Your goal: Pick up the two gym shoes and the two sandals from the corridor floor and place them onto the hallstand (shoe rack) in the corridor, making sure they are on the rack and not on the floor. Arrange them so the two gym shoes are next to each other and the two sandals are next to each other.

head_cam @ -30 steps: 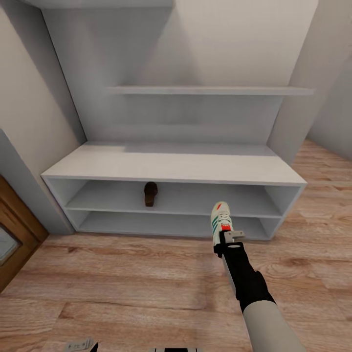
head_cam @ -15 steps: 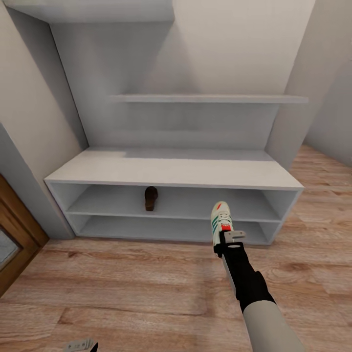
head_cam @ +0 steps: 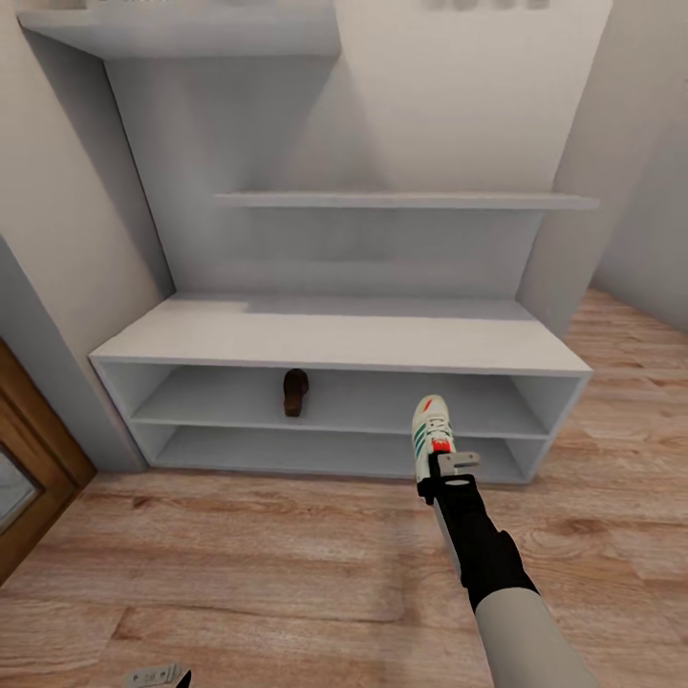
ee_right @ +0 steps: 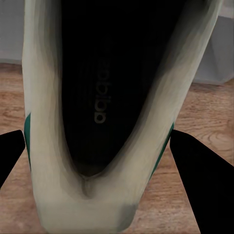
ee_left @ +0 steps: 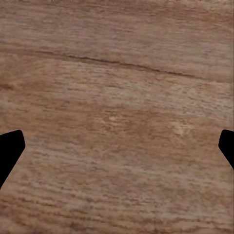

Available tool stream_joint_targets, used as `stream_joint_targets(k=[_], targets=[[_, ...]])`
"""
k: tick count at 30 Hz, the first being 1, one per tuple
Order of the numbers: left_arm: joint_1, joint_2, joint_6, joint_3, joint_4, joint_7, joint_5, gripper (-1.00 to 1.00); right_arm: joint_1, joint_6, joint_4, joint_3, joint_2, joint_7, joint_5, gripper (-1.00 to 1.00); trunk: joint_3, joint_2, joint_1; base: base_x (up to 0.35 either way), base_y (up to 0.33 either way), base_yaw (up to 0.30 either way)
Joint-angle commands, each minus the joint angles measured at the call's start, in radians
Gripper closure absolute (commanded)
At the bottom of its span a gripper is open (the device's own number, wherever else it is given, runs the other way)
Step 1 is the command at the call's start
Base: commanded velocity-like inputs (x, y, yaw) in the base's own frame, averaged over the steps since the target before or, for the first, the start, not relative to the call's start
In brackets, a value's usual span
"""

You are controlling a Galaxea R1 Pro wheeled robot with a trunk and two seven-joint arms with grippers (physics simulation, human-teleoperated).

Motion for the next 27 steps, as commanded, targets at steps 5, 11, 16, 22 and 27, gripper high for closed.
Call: stream_joint_targets(k=[5,11,16,22,27], targets=[[-0.001,0.000,-0.004,0.009,0.001,-0.004,-0.010,-1.00,-0.001,0.004,0.001,-0.002,0.001,0.000,0.002,1.00,0.000,0.000,0.000,0.167,0.000,0.000],[-0.001,-0.001,-0.004,0.009,0.001,-0.004,-0.010,-1.00,0.000,0.004,0.001,-0.002,0.001,0.000,0.002,1.00,0.000,0.000,0.000,0.312,0.000,0.000],[-0.001,-0.002,-0.004,0.009,0.000,-0.004,-0.010,-1.00,0.000,0.002,0.000,-0.002,0.001,0.001,0.002,1.00,0.000,0.000,0.000,0.316,0.000,0.000],[0.004,-0.002,-0.005,0.007,0.001,-0.006,-0.010,-1.00,-0.003,0.004,0.001,-0.002,0.001,0.003,-0.002,1.00,-0.008,-0.001,0.001,0.000,0.000,0.000],[0.004,-0.002,-0.005,0.007,0.001,-0.006,-0.009,-1.00,-0.002,0.004,0.000,-0.001,0.001,0.003,-0.003,1.00,-0.027,-0.002,0.003,0.000,0.000,0.000]])
